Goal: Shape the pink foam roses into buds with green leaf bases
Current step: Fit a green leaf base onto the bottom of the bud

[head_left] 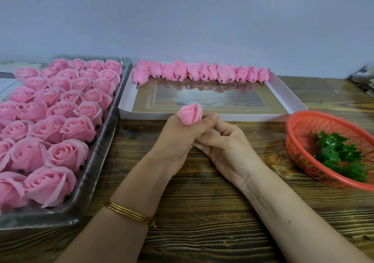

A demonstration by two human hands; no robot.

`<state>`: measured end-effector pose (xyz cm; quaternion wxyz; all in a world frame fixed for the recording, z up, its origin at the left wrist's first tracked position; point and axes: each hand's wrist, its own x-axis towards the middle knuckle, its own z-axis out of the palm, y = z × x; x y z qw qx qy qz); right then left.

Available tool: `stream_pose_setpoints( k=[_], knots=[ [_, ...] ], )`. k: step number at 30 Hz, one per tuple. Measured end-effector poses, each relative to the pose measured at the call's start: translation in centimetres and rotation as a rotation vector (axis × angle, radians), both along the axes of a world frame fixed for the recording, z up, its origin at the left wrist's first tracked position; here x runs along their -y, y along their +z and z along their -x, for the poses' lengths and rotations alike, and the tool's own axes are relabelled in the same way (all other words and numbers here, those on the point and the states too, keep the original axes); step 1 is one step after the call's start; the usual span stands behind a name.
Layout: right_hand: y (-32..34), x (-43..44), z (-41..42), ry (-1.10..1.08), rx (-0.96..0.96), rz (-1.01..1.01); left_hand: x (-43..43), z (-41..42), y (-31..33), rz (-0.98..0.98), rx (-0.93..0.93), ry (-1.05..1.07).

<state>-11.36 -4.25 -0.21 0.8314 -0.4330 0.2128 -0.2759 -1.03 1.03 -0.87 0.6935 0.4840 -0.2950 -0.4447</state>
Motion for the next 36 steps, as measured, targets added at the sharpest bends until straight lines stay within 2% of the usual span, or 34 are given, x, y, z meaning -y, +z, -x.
stream_pose_setpoints(
  k=[4, 8, 14, 18, 23, 28, 36],
  knots=[
    [-0.2, 0.3, 0.1, 0.023, -0.039, 0.025, -0.2, 0.0, 0.1, -0.012, 0.049, 0.012],
    [-0.6, 0.4, 0.0, -0.002, -0.098, 0.055, -0.1, 0.2, 0.0, -0.023, 0.148, 0.122],
    [-0.5, 1.0, 0.1, -0.226, -0.163, 0.194, -0.1, 0.1, -0.3, -0.036, 0.42, 0.224],
    [-0.2, 1.3, 0.3, -0.313, -0.111, 0.235, -0.1, 0.0, -0.6, -0.083, 0.538, 0.179],
    [0.1, 1.2, 0.3, -0.281, -0.063, 0.303, -0.1, 0.5, -0.6, -0.096, 0.67, 0.117],
    [0.2, 0.8, 0.1, -0.216, -0.013, 0.376, 0.0, 0.5, -0.8, -0.138, 0.731, 0.075],
    [0.0, 0.7, 0.1, -0.132, -0.021, 0.428, 0.2, 0.4, -1.3, -0.081, 0.694, 0.031]
  ],
)
